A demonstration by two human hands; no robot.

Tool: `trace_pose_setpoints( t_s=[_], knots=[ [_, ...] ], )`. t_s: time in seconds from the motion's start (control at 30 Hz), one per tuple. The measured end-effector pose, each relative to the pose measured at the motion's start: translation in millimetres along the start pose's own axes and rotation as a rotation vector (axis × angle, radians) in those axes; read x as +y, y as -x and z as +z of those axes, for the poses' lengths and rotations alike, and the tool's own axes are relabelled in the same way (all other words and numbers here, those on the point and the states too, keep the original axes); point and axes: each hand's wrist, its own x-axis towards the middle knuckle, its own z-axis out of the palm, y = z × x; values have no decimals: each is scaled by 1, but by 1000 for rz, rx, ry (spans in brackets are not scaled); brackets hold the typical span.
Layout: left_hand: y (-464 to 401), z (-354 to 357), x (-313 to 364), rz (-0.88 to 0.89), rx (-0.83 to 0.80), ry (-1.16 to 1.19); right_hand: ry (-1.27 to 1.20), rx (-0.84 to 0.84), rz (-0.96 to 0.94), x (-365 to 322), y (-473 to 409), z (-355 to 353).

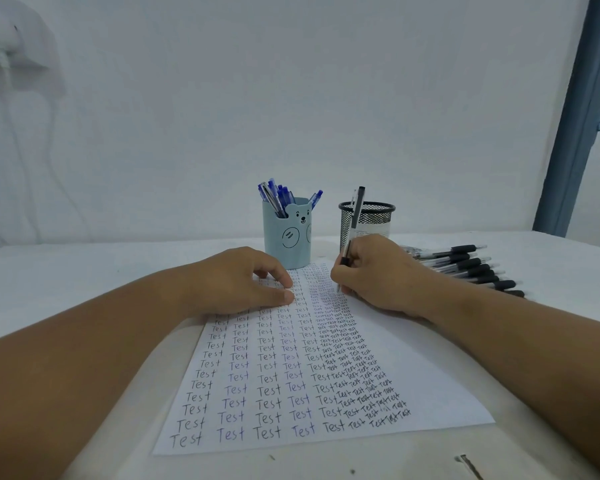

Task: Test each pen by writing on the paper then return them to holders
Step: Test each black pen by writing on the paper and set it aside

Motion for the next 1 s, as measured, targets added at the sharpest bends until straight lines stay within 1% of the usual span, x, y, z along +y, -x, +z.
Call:
trace_pose_setpoints(
  t_s=[0.27, 1.0],
  knots=[
    [-1, 0, -2, 6, 3, -5, -15, 8, -2, 1, -2, 1],
    [0, 0, 0, -2, -2, -1, 51, 19, -33, 0, -2, 0]
  ],
)
